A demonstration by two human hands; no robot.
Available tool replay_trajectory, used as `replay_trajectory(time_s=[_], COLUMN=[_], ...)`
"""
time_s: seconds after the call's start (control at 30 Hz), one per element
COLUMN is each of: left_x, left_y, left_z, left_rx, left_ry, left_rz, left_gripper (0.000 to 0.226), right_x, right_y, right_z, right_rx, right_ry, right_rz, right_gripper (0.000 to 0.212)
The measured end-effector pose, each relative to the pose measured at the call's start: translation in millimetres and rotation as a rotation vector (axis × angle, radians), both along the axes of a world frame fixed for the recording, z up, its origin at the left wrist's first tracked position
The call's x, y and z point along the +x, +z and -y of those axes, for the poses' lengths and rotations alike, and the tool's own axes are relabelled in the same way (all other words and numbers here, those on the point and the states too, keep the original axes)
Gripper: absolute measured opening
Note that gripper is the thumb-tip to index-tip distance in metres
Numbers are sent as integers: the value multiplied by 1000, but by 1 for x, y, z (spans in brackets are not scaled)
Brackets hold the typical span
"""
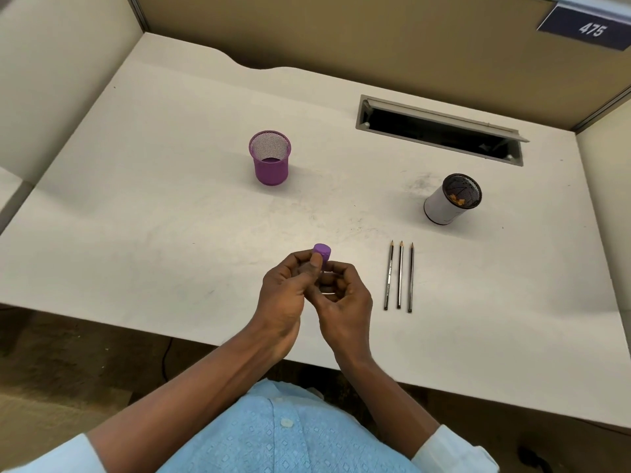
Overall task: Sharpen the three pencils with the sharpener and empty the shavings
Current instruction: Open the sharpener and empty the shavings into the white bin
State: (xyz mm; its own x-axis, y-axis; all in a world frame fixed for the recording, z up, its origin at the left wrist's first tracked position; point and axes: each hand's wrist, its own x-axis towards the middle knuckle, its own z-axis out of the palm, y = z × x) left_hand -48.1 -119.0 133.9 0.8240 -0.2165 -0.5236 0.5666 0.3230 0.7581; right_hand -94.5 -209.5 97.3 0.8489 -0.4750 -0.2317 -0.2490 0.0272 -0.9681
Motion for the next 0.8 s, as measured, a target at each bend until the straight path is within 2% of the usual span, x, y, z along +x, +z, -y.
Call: replay_trajectory(time_s=[0.13, 0.27, 0.5, 0.6, 0.8], left_x=[9, 18, 30, 30, 26], left_y=[4, 10, 6, 6, 7], left_z=[-8, -20, -29, -27, -20], left_rx=[115, 189, 197, 180, 175], left_ry=[-55, -184, -317, -299, -252], left_rz=[54, 186, 347, 367, 320], left_gripper=[32, 41, 39, 40, 38], right_x=[-1, -3, 0, 1, 5], right_y=[-2, -1, 2, 6, 6], right_z=[5, 10, 14, 12, 11], right_rx=[126, 219, 334, 361, 378], right_ry=[125, 221, 303, 280, 235], right_rz=[71, 90, 93, 94, 74], right_gripper=[24, 25, 32, 43, 42])
